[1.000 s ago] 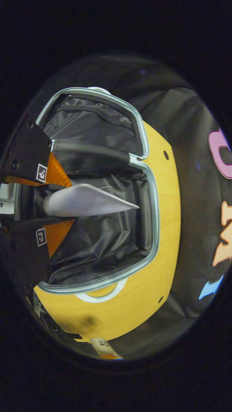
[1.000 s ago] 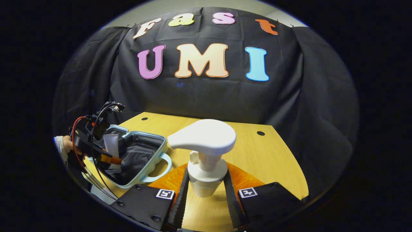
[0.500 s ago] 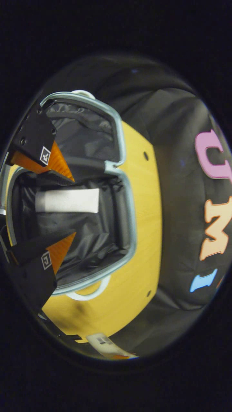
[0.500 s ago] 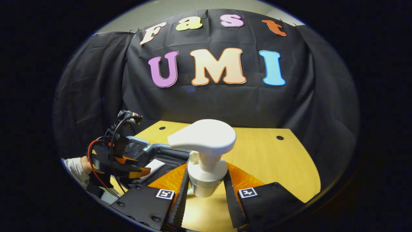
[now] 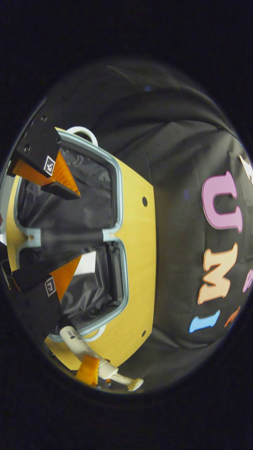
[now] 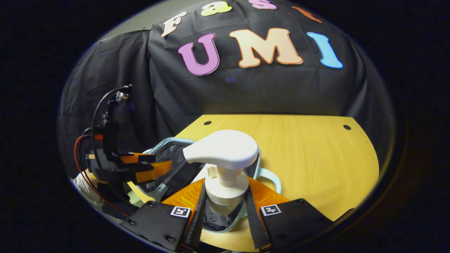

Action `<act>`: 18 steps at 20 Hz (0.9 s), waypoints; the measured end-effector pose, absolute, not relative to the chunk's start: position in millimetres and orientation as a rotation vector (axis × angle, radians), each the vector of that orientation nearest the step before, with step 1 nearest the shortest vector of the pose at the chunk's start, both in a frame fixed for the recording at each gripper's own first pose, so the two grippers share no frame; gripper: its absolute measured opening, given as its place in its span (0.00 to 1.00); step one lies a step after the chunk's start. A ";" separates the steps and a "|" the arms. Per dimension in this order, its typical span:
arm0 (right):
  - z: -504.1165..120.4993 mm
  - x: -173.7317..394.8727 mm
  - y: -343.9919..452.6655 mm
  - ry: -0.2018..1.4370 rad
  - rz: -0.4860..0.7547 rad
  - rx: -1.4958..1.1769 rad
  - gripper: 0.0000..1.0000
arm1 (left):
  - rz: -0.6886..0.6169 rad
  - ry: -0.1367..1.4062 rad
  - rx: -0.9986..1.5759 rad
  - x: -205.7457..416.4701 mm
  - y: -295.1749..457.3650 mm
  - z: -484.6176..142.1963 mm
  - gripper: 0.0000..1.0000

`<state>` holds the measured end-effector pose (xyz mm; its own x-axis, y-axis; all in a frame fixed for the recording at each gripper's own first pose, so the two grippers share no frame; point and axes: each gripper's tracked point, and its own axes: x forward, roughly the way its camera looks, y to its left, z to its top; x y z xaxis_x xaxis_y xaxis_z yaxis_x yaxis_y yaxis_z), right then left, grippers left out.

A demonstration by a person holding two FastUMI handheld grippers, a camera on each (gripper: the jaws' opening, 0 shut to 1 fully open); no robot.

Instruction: First open the suitcase, pack the skin care products into it, and then close the suitcase.

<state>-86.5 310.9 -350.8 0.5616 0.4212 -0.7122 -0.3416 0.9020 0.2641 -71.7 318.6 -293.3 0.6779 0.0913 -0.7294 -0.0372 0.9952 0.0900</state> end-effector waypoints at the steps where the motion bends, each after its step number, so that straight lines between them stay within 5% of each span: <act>1: -360.4 -91.7 317.9 0.890 0.459 0.092 0.58 | 0.097 0.830 0.061 -76.5 334.3 -292.8 0.88; 10: -417.2 -104.7 344.4 1.080 0.423 0.134 0.55 | 0.294 0.849 0.016 -113.1 437.8 -288.0 0.88; 14: -428.2 -87.9 340.1 1.092 0.352 0.127 0.61 | 0.346 0.852 0.003 -118.0 474.0 -285.5 0.88; 15: -423.4 -83.4 338.3 1.080 0.345 0.126 0.55 | 0.361 0.850 0.000 -116.1 483.3 -282.9 0.88; 18: -415.6 -73.2 337.2 1.049 0.335 0.136 0.68 | 0.390 0.860 -0.039 -113.6 510.9 -286.3 0.88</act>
